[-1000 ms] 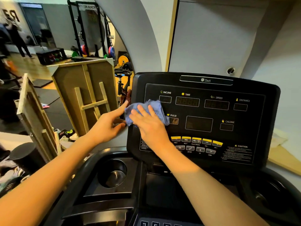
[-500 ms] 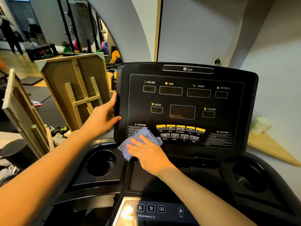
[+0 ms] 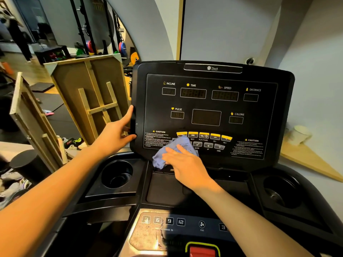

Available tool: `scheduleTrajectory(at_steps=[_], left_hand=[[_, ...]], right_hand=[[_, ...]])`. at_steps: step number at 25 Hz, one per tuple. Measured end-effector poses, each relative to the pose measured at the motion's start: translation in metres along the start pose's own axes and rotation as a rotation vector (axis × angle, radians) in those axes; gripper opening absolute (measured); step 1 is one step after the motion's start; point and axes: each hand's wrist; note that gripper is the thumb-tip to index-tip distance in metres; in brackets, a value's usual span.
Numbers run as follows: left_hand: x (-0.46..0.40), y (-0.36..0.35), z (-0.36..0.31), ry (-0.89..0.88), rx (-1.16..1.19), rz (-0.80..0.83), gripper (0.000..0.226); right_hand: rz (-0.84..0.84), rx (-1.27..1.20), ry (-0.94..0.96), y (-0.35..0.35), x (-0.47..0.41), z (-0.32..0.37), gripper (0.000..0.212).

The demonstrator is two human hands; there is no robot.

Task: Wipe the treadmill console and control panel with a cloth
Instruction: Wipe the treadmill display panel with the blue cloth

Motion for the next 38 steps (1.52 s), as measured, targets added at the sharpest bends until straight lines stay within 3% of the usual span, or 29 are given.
scheduleTrajectory(at_steps=[12,19,24,27,29,38], left_hand=[[-0.002,-0.005,0.002,0.016,-0.015,-0.010,0.102],[-0.001,-0.007,0.002,0.017,-0.001,-0.020,0.102],[-0.002,-0.006,0.004,0.016,0.008,-0.007,0.102],[-0.003,-0.006,0.006,0.008,-0.017,-0.013,0.103],[-0.005,-0.008,0.010,-0.001,-0.037,-0.016,0.104],[-0.005,-0.007,0.011,-0.007,-0.069,-0.022,0.105]], right_hand=[[-0.084,0.111,-0.056,0.063,0.101,-0.082,0.050],[-0.058,-0.088,-0.153,0.032,0.093,-0.073,0.058],[-0.080,-0.012,0.034,-0.011,0.013,-0.006,0.054],[-0.040,-0.023,0.047,-0.040,-0.031,0.039,0.044],[-0.046,-0.060,0.025,-0.051,-0.047,0.053,0.052],[-0.107,-0.052,0.003,-0.028,-0.007,0.013,0.059]])
Point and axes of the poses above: each hand's wrist, its own x-axis away from the middle knuckle, its own y-axis out of the back of the hand, z = x × y, and after that the axes turned 5 degrees about y, right-handed
